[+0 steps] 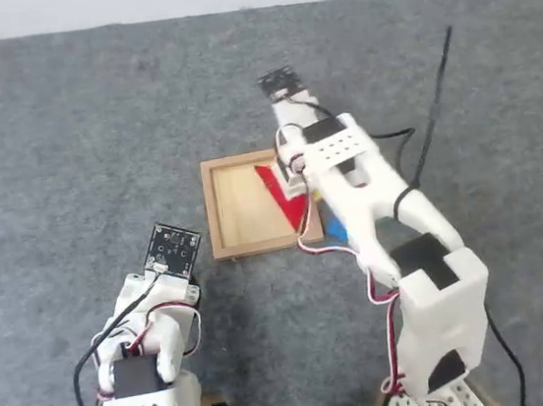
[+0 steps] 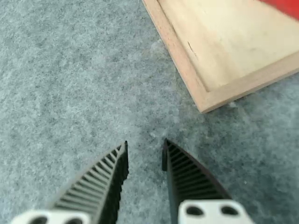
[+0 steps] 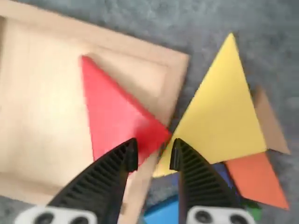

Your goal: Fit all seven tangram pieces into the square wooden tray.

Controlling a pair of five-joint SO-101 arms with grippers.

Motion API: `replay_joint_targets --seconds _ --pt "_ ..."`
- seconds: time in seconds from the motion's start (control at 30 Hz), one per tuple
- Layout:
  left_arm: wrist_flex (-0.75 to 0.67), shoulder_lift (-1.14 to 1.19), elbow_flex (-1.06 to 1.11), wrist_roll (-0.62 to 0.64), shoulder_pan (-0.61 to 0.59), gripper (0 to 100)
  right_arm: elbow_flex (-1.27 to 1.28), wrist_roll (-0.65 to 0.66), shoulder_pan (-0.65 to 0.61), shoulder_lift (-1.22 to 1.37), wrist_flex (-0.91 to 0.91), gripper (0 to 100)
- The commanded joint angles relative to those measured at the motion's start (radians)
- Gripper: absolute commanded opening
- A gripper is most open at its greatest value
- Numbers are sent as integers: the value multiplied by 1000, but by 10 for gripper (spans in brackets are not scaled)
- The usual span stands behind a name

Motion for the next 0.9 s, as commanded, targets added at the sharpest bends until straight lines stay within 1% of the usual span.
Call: replay_joint_targets --seconds 0.0,0.13,0.4,0.5,0.7,0.87 --pt "8 -17 -8 9 -5 119 -5 12 -51 -18 -28 133" --pt "8 -17 -8 9 -5 119 0 12 -91 -16 -39 133" --pt "8 -17 -8 9 -5 119 48 15 -99 -130 -42 133" --pt "8 -17 -8 9 -5 119 51 17 -77 -133 -59 133" --pt "8 -17 -8 9 -5 119 44 23 -51 -39 -114 133" --pt "8 -17 -8 9 -5 119 41 52 -111 58 -140 133"
